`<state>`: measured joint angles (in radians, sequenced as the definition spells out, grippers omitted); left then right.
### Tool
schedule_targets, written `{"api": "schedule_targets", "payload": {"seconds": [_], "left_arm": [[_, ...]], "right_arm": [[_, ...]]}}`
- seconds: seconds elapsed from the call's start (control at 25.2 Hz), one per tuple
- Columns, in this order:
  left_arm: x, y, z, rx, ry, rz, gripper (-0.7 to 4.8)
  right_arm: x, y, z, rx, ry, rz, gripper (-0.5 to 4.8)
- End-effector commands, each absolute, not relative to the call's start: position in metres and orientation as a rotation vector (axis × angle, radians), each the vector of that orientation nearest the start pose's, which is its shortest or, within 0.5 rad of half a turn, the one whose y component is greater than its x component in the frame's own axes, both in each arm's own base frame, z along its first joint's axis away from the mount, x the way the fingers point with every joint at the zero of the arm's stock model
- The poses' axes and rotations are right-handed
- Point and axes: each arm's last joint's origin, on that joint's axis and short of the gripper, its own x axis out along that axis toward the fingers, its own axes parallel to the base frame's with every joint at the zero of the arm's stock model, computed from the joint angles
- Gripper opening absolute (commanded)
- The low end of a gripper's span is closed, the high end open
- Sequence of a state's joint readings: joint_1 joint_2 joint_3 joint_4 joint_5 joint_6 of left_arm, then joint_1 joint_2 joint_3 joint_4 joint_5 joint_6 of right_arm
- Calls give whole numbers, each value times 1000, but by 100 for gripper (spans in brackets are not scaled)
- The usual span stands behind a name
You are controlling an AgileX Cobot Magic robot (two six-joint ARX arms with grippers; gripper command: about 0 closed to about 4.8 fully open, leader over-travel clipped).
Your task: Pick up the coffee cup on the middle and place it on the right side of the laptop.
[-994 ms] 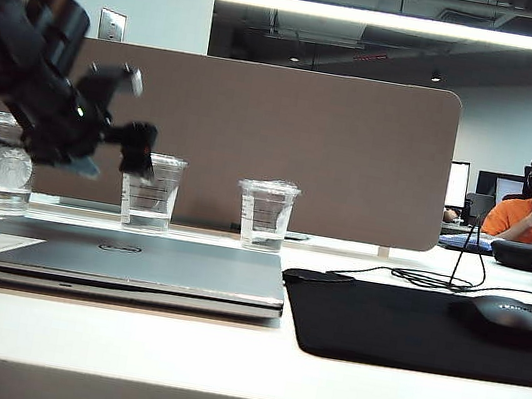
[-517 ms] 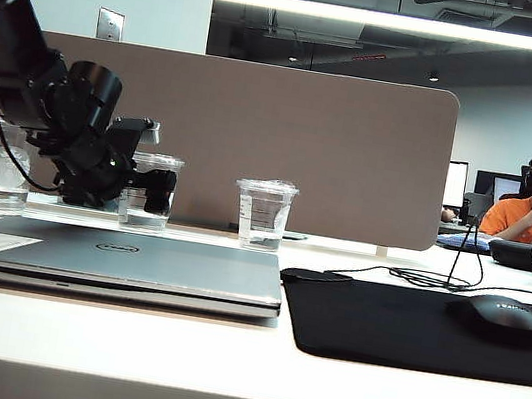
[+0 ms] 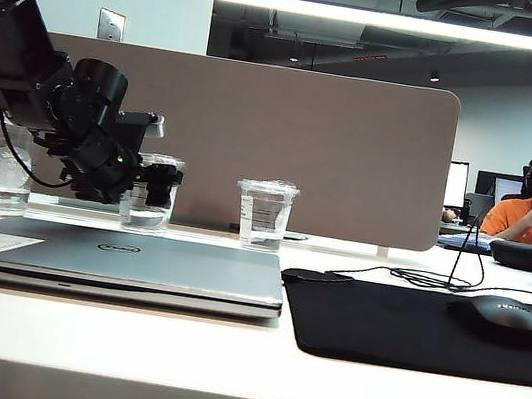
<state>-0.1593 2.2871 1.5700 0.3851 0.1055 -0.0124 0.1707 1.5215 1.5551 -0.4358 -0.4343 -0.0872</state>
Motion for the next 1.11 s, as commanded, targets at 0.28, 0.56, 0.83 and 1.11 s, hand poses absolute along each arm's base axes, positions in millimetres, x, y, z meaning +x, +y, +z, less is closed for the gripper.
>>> {"api": "schedule_targets", "payload": {"seconds": [0.28, 0.56, 0.83, 1.11], "left_arm": [[498, -85, 189, -1, 259, -276, 332], [462, -94, 274, -17, 235, -442, 332], [403, -149, 348, -8, 144, -662, 333], [345, -236, 338, 42, 275, -779, 333]], "right_arm": [[328, 69, 404, -37, 352, 615, -4], [319, 63, 414, -61, 317, 581, -4], [278, 39, 446, -73, 244, 465, -4], [231, 31, 469, -152, 194, 365, -4]]}}
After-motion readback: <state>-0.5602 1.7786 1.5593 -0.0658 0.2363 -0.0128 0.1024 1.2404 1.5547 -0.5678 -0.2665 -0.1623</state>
